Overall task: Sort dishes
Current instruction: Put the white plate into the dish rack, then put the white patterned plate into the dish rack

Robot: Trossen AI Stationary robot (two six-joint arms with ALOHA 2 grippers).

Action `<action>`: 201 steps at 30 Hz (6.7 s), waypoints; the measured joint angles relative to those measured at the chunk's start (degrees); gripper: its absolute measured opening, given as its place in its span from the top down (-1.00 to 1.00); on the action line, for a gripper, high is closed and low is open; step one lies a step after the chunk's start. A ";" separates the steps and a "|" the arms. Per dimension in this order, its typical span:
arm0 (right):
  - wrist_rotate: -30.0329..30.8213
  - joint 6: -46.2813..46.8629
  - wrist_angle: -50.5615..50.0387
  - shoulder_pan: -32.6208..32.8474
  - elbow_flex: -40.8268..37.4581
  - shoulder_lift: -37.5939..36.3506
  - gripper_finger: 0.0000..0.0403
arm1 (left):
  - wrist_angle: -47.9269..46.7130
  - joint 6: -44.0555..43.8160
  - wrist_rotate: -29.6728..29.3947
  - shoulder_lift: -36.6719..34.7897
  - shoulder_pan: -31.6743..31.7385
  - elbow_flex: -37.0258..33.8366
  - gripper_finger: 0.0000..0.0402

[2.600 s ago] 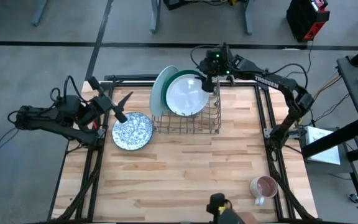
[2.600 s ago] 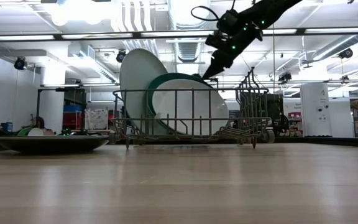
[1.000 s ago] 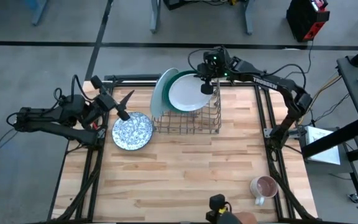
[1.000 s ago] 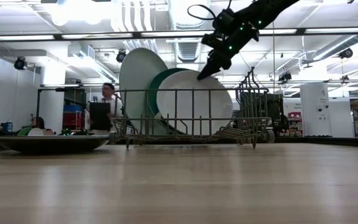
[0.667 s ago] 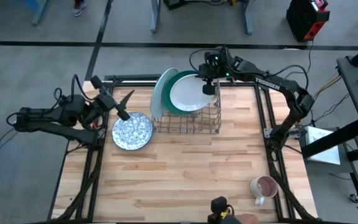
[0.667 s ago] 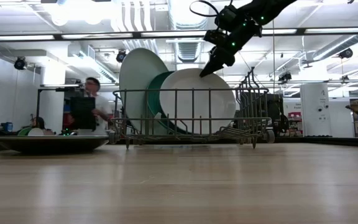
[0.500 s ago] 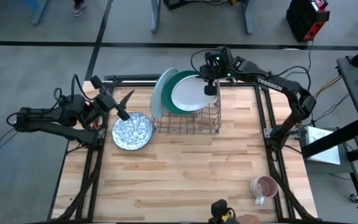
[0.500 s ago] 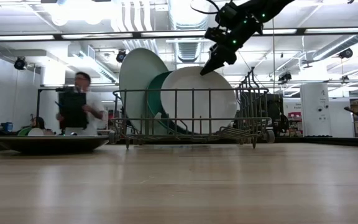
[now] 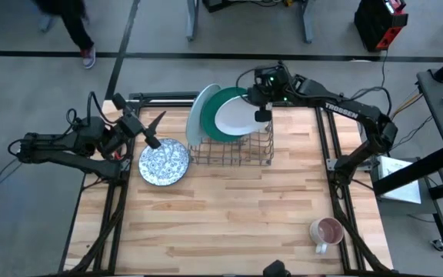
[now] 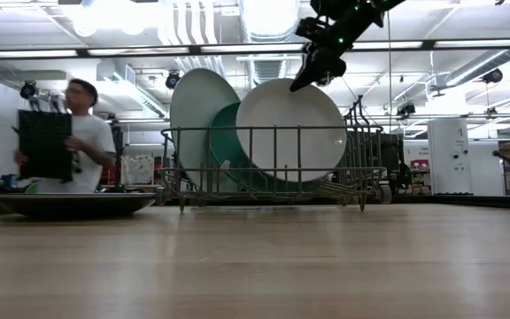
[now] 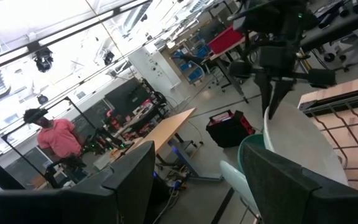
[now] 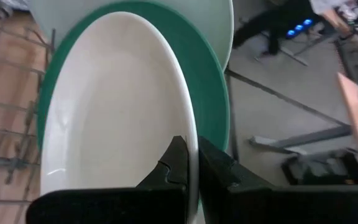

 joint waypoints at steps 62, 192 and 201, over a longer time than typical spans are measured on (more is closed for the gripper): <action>-24.19 -34.00 -2.20 0.49 -0.09 -1.25 0.82 | -0.69 -0.15 0.00 0.90 0.04 -0.09 -0.14; -4.82 12.59 -4.10 19.20 0.00 0.81 -0.63 | -0.93 -2.31 0.02 3.39 0.04 -0.11 -0.14; -5.20 18.71 -5.71 19.02 0.33 0.76 -0.71 | -0.93 -2.58 0.00 3.79 0.04 -0.11 -0.14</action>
